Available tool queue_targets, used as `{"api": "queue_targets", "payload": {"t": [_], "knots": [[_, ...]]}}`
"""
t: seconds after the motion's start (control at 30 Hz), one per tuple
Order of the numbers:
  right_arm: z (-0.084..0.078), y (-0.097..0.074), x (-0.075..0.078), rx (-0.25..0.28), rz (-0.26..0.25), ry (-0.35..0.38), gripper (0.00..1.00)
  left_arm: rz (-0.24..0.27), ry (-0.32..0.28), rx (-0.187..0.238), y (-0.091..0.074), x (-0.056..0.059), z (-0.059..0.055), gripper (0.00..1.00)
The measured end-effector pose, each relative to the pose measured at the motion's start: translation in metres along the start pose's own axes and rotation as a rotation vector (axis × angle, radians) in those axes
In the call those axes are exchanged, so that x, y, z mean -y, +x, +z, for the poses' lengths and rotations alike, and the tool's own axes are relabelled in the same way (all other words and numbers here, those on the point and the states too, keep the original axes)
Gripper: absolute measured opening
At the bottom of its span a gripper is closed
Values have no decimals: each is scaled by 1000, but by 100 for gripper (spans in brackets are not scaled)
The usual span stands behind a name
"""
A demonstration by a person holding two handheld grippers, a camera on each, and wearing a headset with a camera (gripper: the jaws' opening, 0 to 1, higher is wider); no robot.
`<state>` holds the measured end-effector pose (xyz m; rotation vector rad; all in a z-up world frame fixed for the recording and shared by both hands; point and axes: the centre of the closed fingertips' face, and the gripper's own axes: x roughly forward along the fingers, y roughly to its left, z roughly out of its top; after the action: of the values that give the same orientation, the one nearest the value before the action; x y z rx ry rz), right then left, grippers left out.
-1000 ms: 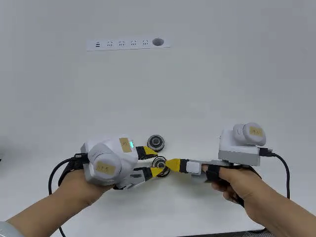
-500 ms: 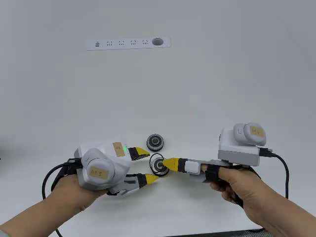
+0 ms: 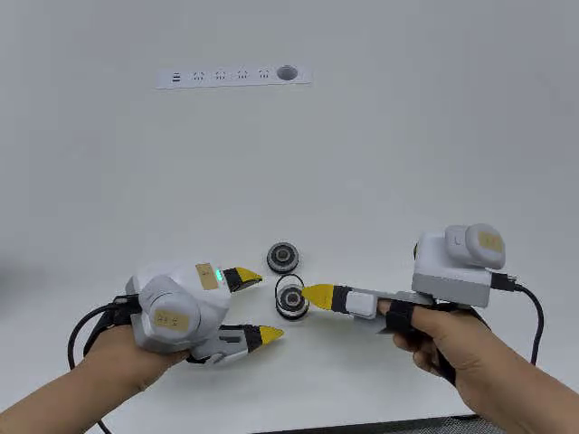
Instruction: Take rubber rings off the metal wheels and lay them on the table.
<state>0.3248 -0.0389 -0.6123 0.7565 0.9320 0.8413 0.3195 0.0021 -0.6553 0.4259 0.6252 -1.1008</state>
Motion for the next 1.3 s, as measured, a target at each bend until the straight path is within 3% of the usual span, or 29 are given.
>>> {"api": "queue_targets", "payload": {"t": [0.3,0.73,1.07,1.3], "knots": [[16,-20,16,68,-39,25,2,13,-17,-7,-2,-1,-4,53],[30,-39,58,134,-138,76,2,29,-52,9,-6,-1,-4,58],[23,-38,73,109,-208,71,2,29,-57,7,-6,-2,-5,56],[21,-38,79,83,-259,-6,2,29,-58,3,-7,-3,-6,56]]}}
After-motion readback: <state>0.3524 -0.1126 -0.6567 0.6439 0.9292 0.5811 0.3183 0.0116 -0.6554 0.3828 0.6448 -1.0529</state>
